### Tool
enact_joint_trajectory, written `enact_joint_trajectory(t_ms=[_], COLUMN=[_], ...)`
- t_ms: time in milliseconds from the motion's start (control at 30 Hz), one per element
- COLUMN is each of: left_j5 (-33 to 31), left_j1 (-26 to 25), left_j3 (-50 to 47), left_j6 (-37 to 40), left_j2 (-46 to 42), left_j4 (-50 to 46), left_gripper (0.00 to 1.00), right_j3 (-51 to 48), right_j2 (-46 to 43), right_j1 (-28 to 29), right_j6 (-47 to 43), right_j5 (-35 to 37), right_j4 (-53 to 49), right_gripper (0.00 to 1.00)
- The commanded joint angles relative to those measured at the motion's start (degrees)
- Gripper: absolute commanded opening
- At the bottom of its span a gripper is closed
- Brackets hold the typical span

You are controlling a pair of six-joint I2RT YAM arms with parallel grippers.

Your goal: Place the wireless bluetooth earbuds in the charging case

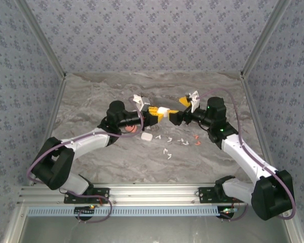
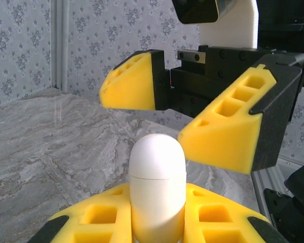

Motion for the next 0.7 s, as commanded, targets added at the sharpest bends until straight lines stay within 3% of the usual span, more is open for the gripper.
enact_joint_trajectory(t_ms=[0, 667], left_j5=[1.42, 3.33], left_j1=[-0.34, -0.34], left_j3=[3.15, 3.79], left_j6=[1.3, 2.64], left_j2=[-0.95, -1.13], left_j4=[1.78, -0.92], left_gripper=[0.0, 0.0], right_j3=[0.71, 1.66], right_j2=[0.9, 2.05], right_j1=[1.1, -1.64], right_j6=[-1.9, -0.52], right_j5=[-1.47, -0.97], right_j4=[0.67, 2.57], right_gripper=[0.97, 0.93])
